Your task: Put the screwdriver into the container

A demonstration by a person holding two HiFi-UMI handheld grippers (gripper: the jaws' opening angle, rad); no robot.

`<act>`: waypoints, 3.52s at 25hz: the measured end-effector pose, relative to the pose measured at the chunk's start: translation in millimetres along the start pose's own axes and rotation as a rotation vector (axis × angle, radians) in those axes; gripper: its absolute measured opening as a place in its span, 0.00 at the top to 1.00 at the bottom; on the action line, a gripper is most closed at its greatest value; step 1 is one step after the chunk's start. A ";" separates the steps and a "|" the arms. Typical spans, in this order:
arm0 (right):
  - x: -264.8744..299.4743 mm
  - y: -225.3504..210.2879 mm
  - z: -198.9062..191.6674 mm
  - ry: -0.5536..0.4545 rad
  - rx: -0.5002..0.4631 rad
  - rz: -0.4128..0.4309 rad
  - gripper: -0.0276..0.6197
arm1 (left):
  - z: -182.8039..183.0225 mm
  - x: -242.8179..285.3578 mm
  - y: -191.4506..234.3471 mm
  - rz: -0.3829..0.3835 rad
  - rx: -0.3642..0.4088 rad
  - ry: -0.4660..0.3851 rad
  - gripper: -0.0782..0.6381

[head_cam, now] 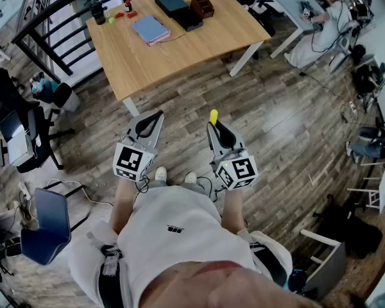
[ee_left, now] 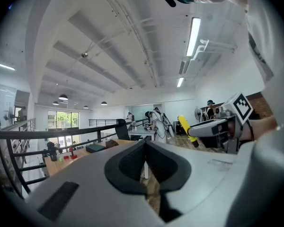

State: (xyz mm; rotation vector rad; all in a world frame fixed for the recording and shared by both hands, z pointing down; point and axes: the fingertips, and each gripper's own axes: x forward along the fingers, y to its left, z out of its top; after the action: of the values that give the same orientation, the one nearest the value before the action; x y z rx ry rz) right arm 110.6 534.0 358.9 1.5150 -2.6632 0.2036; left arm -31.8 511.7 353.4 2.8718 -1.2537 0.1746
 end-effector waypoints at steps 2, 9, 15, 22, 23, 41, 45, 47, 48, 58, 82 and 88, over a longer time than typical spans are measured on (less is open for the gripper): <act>11.2 11.2 -2.1 -0.009 0.001 -0.019 0.87 | -4.0 -3.6 12.6 -0.023 0.008 -0.010 0.89; 50.5 40.9 -9.1 -0.004 -0.005 -0.010 0.87 | -11.9 -11.8 43.3 -0.053 0.012 -0.019 0.89; 48.6 38.7 -9.5 0.002 0.006 -0.062 0.87 | -13.8 3.1 37.5 -0.125 0.015 -0.017 0.89; 58.4 18.1 -8.1 0.013 0.001 -0.079 0.86 | -13.3 26.5 43.6 -0.131 0.003 -0.025 0.89; 61.6 14.2 -7.8 0.012 0.000 -0.078 0.86 | -13.7 31.0 45.4 -0.130 0.001 -0.024 0.89; 152.6 -111.7 6.5 0.031 0.003 0.012 0.86 | -3.2 169.6 94.3 -0.032 -0.005 -0.005 0.89; 167.1 -139.2 11.0 0.033 0.003 0.041 0.86 | 2.3 198.3 96.7 -0.011 -0.003 -0.003 0.89; 175.0 -151.2 14.1 0.031 0.005 0.056 0.86 | 4.3 210.0 99.2 0.005 -0.007 0.005 0.89; 178.9 -156.6 15.7 0.030 0.006 0.064 0.86 | 4.6 215.3 100.7 0.014 -0.009 0.013 0.89; 210.7 -200.2 23.1 0.034 0.004 0.109 0.86 | 14.8 264.6 108.7 0.037 0.005 0.012 0.89; 336.7 -249.6 36.6 0.047 -0.009 0.114 0.87 | 9.8 351.0 217.3 0.046 0.000 0.004 0.89; 377.6 -264.2 38.4 0.071 -0.009 0.099 0.86 | 5.8 377.7 256.0 0.037 -0.016 0.007 0.89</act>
State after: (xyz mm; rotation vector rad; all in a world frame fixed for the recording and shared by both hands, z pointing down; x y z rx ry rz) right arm 144.8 73.9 390.0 1.3478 -2.6818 0.2464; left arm 36.4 61.0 375.9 2.8334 -1.3014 0.1742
